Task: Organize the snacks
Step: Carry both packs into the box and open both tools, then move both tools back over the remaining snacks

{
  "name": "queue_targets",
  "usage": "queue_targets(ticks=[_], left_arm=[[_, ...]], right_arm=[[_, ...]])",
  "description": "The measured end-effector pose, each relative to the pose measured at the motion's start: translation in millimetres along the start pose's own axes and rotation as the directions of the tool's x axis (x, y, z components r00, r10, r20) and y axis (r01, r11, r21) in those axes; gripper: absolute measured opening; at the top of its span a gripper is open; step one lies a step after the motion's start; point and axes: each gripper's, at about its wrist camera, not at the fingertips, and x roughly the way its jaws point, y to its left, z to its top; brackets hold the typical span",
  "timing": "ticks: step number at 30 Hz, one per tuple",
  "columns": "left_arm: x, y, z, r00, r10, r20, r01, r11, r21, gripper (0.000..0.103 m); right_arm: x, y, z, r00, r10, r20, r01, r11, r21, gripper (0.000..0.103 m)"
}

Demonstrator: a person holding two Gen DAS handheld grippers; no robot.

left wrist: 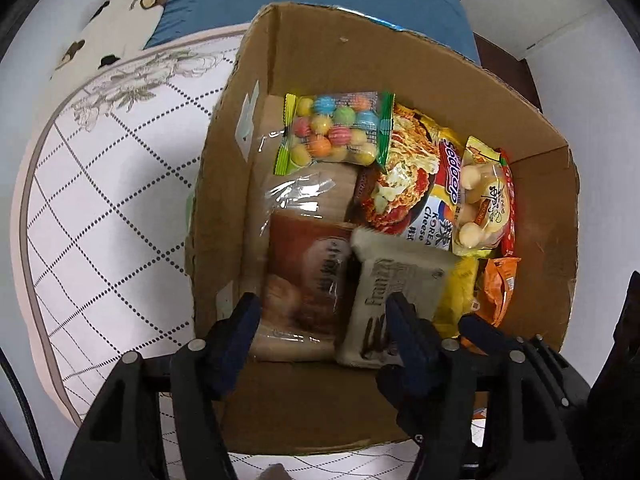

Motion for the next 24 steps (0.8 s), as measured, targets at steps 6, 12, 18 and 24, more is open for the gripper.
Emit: queue_targets(ticks=[6,12,18,24], left_arm=[[-4,-2,-4,1.000,0.007,0.017,-0.007,1.000,0.007,0.064],[-16,-5,-15,0.995,0.044,0.091,-0.047,0.999,0.024,0.064],[-31,-10,-37,0.982,0.063,0.178,-0.072,0.996,0.046,0.064],[-59,-14,-70,0.951,0.061,0.302,-0.083,0.995,0.060,0.064]], right_arm=[[-7,-8,-2,0.999,-0.040,0.007,0.040,0.999,0.003,0.083],[-29,-26,-13,0.991,-0.120,0.051,0.120,0.993,0.009,0.083],[-58,-43,-27,0.978,-0.171,0.120,0.168,0.985,0.030,0.083],[-91,-42,-42,0.955,-0.209,0.212,0.208,0.978,0.027,0.083]])
